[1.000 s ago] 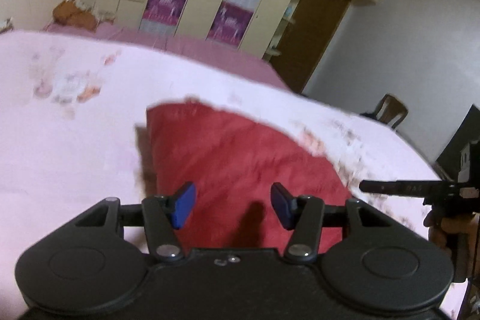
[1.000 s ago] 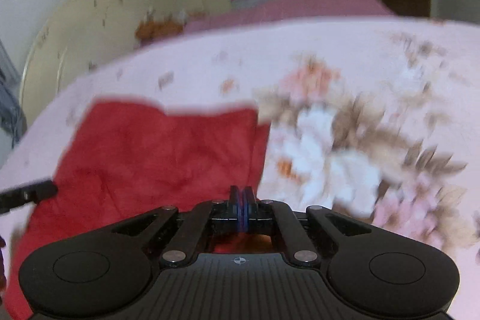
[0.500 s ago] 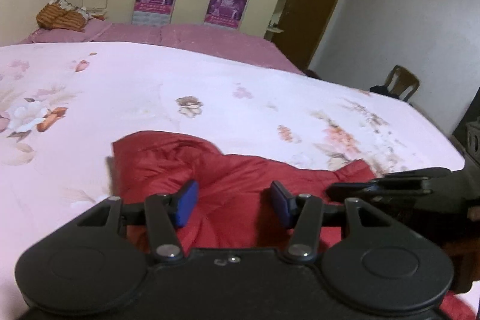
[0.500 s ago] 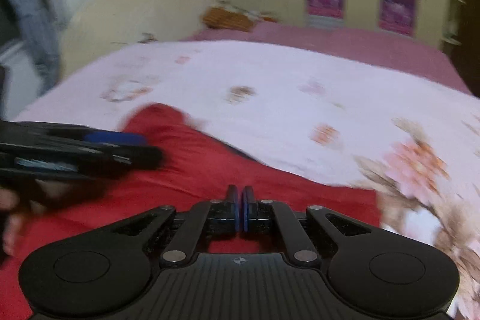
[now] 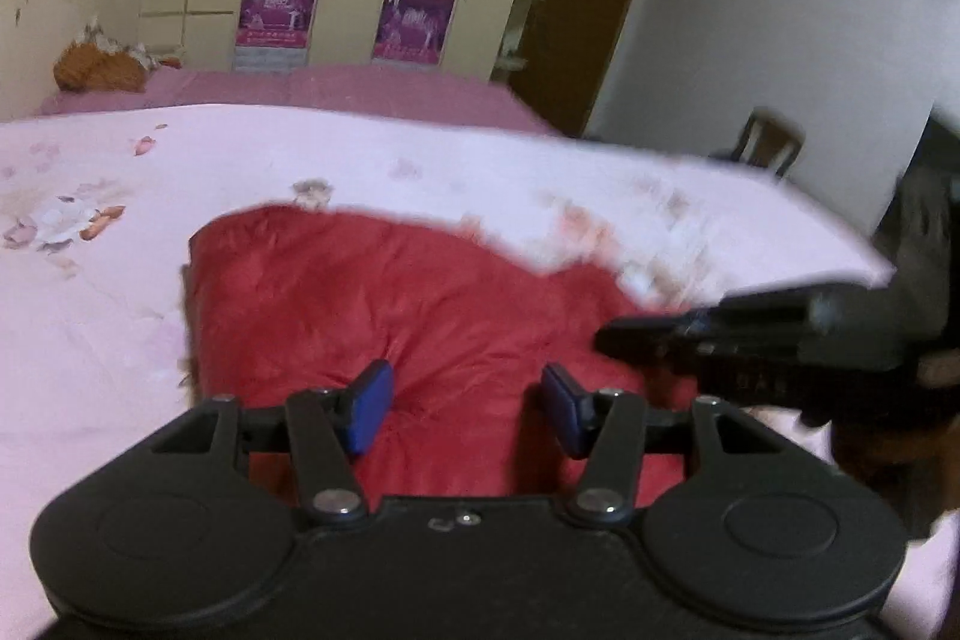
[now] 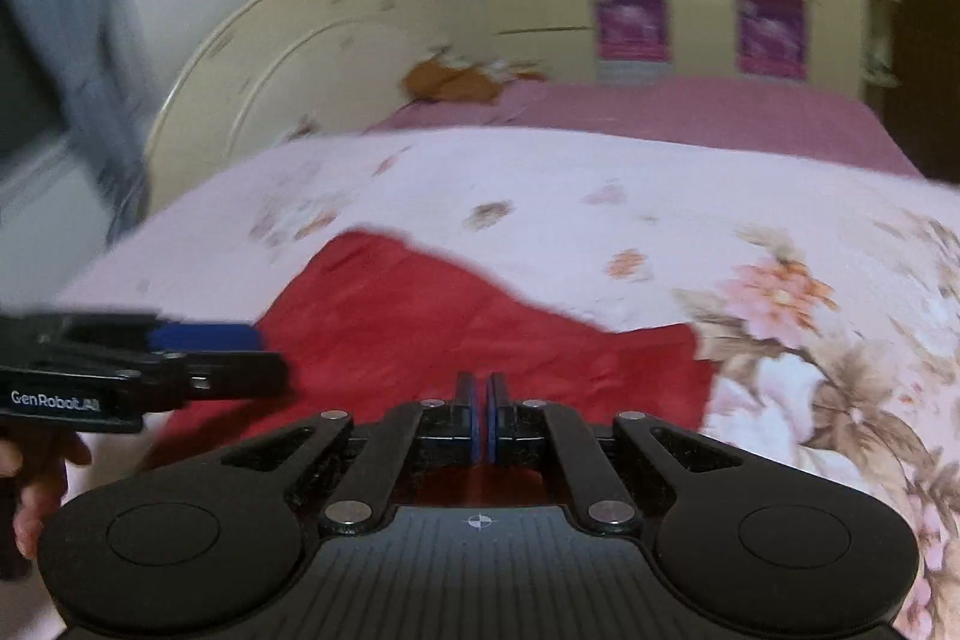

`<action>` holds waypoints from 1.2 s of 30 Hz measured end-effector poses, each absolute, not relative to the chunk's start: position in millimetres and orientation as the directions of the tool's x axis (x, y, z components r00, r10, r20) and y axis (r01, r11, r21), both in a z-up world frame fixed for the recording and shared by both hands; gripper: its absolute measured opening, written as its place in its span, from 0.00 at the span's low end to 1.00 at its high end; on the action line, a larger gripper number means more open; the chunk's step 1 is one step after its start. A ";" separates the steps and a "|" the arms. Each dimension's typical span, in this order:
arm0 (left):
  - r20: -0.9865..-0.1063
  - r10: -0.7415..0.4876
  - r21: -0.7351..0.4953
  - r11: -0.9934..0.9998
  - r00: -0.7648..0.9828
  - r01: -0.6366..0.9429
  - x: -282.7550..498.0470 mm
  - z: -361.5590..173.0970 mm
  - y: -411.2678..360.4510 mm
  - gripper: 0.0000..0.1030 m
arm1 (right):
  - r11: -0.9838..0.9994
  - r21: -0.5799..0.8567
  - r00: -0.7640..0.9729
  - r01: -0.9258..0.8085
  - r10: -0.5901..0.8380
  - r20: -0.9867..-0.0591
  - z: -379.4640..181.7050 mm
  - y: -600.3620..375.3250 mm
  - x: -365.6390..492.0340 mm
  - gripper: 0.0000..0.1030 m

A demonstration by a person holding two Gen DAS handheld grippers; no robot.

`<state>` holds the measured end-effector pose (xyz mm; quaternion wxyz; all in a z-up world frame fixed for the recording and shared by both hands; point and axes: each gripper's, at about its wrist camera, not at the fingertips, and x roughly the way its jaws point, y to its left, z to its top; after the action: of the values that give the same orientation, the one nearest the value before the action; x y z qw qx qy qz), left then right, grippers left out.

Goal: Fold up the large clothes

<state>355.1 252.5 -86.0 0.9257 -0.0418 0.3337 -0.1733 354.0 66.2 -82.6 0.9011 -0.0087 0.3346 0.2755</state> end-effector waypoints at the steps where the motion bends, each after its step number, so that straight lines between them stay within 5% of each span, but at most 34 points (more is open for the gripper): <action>1: -0.605 -0.342 -0.195 0.939 0.719 0.282 354.8 -90.0 253.7 0.53 | 0.860 0.162 0.621 -0.483 0.467 -0.629 -91.3 68.7 360.6 0.02; 8: -0.604 -0.295 -0.225 0.954 0.740 0.197 329.1 -83.5 278.8 0.51 | 0.919 0.213 0.615 -0.332 0.382 -0.690 -106.3 21.4 365.8 0.02; 15: -0.565 -0.384 -0.274 0.922 0.730 0.273 270.8 -62.7 258.7 0.51 | 0.849 0.314 0.617 -0.424 0.525 -0.586 -59.2 18.9 305.8 0.02; 25: -0.579 -0.314 -0.266 0.945 0.753 0.189 232.6 -73.9 246.0 0.50 | 0.838 0.246 0.581 -0.488 0.522 -0.625 -83.3 43.4 262.8 0.02; 28: -0.568 -0.292 -0.264 0.950 0.769 0.166 226.1 -67.8 246.3 0.50 | 0.822 0.229 0.634 -0.522 0.553 -0.541 -59.9 38.9 240.5 0.02; 36: -0.596 -0.238 -0.214 0.968 0.767 0.133 212.9 -84.6 239.1 0.50 | 0.826 0.194 0.568 -0.530 0.515 -0.642 -92.8 49.1 229.6 0.02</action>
<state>212.9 239.1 -84.6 0.9365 -0.0797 0.3268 -0.0990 229.6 49.1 -92.8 0.8854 -0.0104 0.3591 0.2951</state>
